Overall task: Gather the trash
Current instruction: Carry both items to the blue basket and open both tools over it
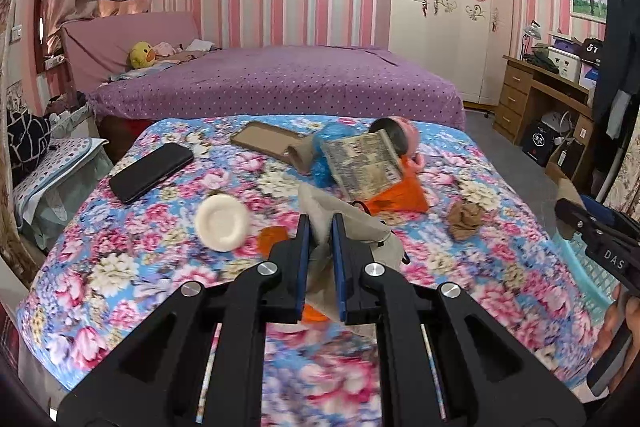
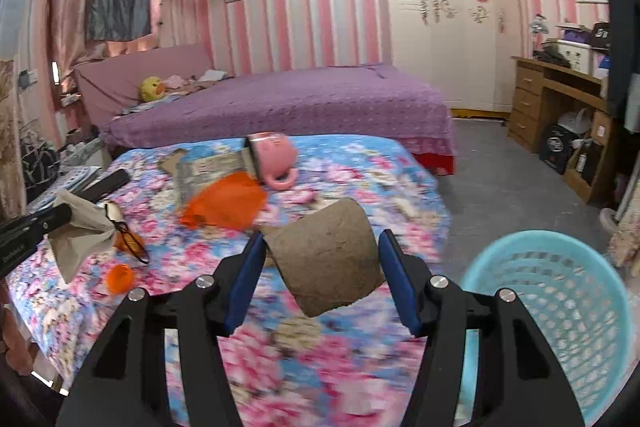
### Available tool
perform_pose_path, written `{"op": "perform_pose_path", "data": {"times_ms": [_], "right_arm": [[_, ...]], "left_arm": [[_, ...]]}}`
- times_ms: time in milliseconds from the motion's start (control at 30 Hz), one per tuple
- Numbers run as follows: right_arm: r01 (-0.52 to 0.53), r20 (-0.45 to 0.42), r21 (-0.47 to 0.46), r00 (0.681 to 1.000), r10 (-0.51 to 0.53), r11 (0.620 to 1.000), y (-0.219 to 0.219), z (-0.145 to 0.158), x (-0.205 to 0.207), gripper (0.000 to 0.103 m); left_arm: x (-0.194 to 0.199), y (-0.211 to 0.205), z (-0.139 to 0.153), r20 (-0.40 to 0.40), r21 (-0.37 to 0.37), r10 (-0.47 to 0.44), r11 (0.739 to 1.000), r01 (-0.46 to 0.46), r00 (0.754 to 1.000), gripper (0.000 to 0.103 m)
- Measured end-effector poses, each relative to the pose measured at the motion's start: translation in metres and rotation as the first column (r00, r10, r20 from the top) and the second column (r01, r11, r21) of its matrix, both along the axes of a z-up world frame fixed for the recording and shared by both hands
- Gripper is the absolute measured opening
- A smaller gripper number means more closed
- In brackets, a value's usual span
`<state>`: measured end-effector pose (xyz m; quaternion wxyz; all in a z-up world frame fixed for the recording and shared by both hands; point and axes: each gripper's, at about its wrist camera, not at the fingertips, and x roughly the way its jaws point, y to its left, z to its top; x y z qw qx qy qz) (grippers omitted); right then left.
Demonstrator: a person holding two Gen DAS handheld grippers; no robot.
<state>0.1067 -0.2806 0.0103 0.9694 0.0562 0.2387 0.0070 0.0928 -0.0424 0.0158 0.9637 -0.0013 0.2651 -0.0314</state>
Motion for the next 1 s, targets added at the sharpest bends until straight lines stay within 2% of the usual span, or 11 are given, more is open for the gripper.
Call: {"op": "perform_pose_path", "data": {"times_ms": [200,433,733,1000], "right_arm": [[0.096,-0.013,-0.015,0.995,-0.096,0.995,-0.053,-0.002,-0.014,0.058],[0.167,-0.036,-0.028,0.985,-0.168,0.986,-0.099,-0.006,-0.027,0.058],[0.235,-0.066,-0.040,0.969,-0.237,0.971,-0.146,-0.017,-0.043,0.058],[0.291,-0.100,-0.052,0.950,-0.295,0.955,-0.190,-0.031,-0.050,0.058]], "left_arm": [[-0.002,-0.046,-0.002,-0.009,-0.012,-0.047,0.999,0.047,0.999,0.010],[-0.005,-0.094,-0.015,-0.068,-0.064,-0.110,0.992,0.105,0.992,0.010],[-0.010,-0.157,-0.013,-0.057,-0.044,-0.202,0.979,0.199,0.978,0.010],[0.002,-0.193,-0.017,-0.061,-0.053,-0.256,0.966,0.253,0.965,0.010]]}}
